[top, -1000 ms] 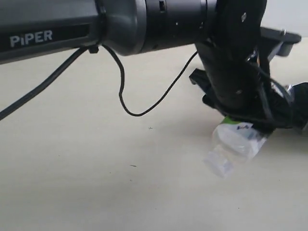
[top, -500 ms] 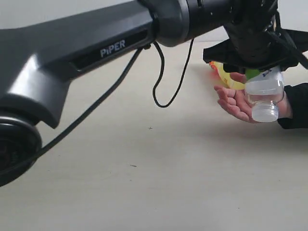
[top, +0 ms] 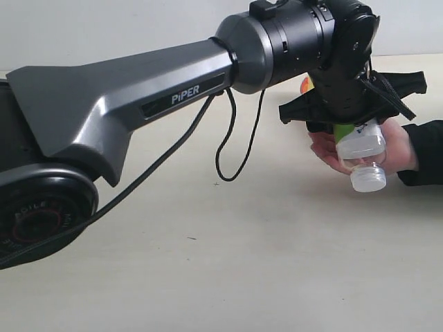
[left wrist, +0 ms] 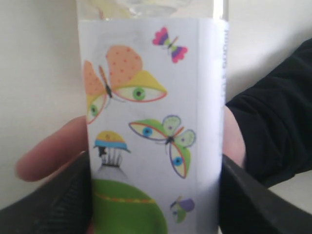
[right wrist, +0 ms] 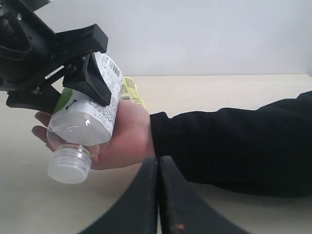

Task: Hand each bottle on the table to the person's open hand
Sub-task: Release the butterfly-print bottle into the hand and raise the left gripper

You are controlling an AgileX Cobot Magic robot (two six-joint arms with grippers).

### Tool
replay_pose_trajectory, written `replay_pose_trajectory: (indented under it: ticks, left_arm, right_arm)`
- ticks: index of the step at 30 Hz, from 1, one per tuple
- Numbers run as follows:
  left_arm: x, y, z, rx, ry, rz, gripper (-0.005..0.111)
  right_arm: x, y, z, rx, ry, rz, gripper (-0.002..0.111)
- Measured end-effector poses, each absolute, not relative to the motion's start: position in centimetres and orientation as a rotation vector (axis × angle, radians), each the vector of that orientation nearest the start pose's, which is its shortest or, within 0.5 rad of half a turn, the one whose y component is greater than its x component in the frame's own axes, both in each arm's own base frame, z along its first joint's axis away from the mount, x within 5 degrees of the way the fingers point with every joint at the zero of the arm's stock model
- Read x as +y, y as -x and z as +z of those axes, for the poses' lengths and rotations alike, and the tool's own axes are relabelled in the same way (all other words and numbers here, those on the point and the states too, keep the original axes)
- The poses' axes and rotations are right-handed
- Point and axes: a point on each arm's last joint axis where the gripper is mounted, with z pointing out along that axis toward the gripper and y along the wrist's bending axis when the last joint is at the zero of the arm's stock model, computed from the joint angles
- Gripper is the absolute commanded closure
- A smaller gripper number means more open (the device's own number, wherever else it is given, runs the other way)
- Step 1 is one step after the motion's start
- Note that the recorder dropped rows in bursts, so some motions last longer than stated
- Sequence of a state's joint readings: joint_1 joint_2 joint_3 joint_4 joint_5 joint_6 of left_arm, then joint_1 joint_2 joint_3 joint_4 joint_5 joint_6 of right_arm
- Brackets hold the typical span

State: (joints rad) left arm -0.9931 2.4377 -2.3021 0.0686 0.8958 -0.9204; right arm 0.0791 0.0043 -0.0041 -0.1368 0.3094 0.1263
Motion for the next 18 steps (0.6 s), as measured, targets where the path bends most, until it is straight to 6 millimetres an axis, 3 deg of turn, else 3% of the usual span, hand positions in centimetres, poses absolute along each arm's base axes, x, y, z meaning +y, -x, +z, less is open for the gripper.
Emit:
replay_pose_trajectory:
  ticks: [9,12,18]
  left_arm:
    - [-45.41,-30.15,21.25,2.652,-0.125,-0.655,0.104]
    - [-45.41,-30.15,21.25,2.652,-0.125,-0.655,0.087]
    - [-45.40,-30.14,21.24,2.655,-0.125,-0.653,0.040]
  right_arm:
    - [0.05,-5.45,18.66,1.790,0.045,0.017,0.108]
    - [0.05,-5.45,18.66,1.790,0.045,0.017,0.108]
    - [0.05,-5.45,18.66,1.790,0.045,0.017,0.108]
